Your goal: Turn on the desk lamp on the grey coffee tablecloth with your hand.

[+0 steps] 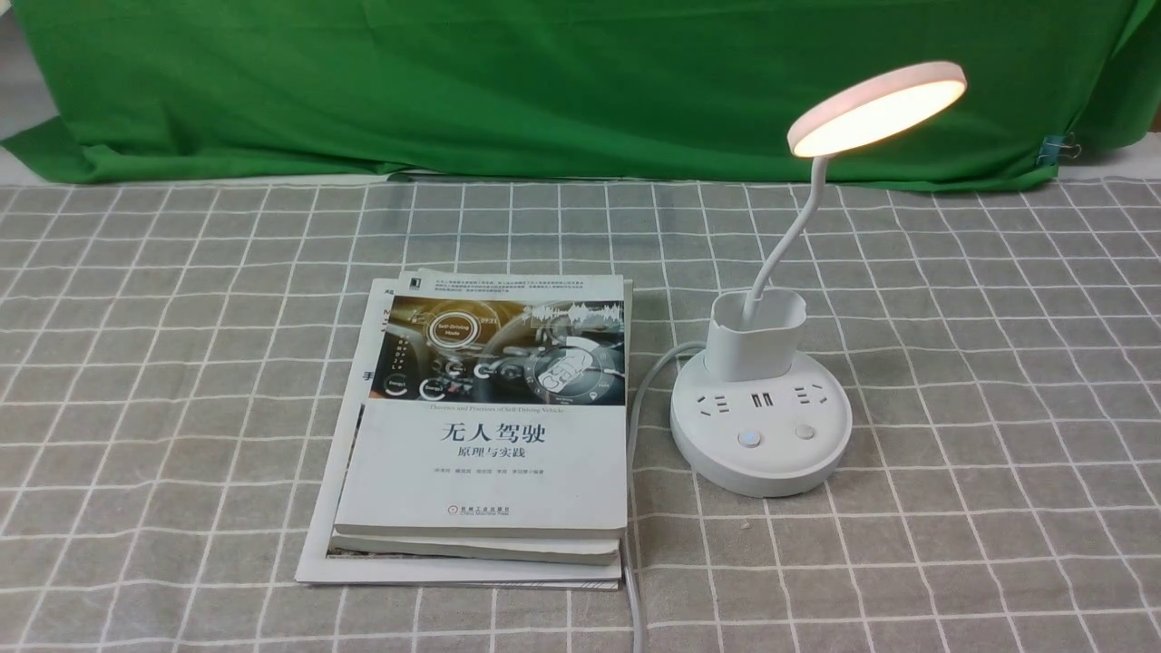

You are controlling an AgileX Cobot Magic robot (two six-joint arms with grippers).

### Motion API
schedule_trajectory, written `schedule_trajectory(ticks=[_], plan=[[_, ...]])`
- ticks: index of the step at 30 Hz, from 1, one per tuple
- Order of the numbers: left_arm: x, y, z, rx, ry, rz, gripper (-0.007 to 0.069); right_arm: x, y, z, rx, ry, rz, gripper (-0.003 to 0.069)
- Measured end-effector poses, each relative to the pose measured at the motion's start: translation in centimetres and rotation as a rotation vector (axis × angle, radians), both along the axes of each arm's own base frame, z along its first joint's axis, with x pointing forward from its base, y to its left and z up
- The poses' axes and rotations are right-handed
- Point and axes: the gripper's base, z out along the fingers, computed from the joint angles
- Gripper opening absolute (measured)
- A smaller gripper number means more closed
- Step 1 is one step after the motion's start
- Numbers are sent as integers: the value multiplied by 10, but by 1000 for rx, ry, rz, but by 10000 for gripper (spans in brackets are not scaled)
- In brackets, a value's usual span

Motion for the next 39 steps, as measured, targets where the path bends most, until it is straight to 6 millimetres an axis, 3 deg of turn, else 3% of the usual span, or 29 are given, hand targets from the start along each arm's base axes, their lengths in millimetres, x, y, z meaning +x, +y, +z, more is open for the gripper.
schedule_trajectory(ticks=[39], plan=[[0, 0, 0, 0, 0, 0, 19, 0, 0, 0, -1, 1, 0, 163]])
